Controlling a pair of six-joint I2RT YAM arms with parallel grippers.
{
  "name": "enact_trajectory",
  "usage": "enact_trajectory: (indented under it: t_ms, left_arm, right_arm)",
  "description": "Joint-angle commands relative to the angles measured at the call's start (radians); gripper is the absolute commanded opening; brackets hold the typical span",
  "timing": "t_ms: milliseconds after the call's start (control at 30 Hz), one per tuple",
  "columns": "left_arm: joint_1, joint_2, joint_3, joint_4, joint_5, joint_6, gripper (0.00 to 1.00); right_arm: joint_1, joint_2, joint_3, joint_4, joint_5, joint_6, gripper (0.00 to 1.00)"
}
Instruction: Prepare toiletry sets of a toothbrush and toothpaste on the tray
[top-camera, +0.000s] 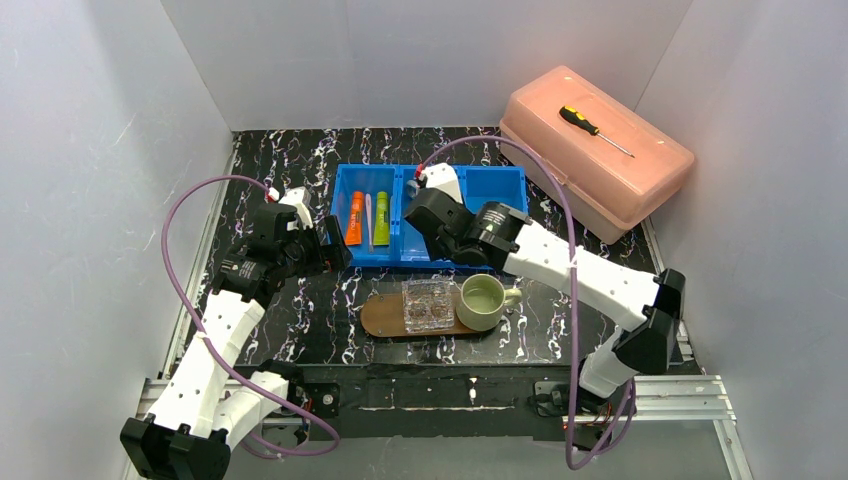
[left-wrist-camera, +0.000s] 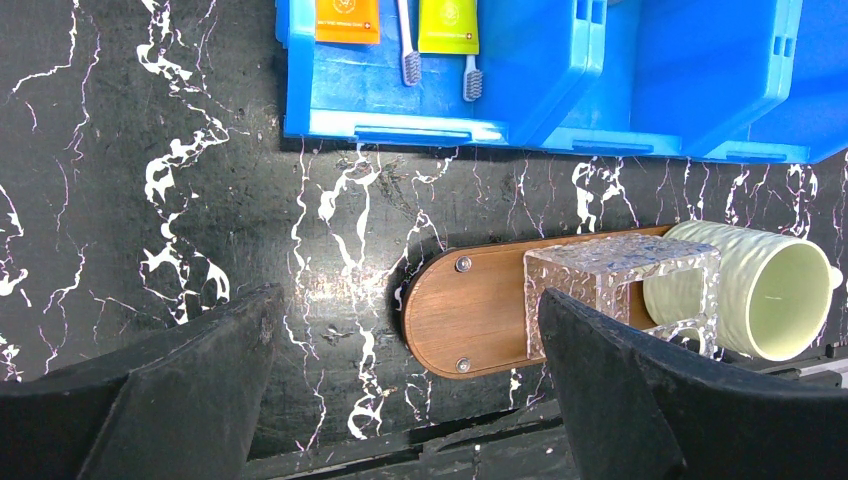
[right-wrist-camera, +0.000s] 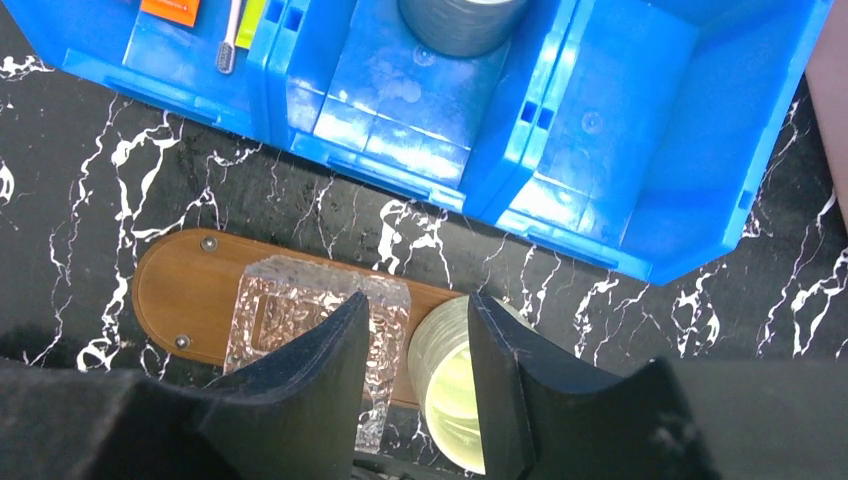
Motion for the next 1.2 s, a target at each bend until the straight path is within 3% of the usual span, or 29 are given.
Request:
enact_trajectory:
  t_ms: [0,667,1167]
  left_arm:
    - [-0.005,-0.004,0.018,-0.024,-0.008,0.012,0.98]
    - [-0.005,-0.010,0.020,-0.024,0.011,0.010,0.98]
    - [-0.005,-0.008,0.019,-0.024,0.015,0.011,0.98]
  right_arm:
    - [-0.031,0.057,0.092,0.032,0.016,-0.062,0.50]
    - [-0.234,0.379,0.325,0.130,-0.099,-0.048,0.50]
    - [-0.364,0.554,0.475,0.156,-0.196,-0.210,0.49]
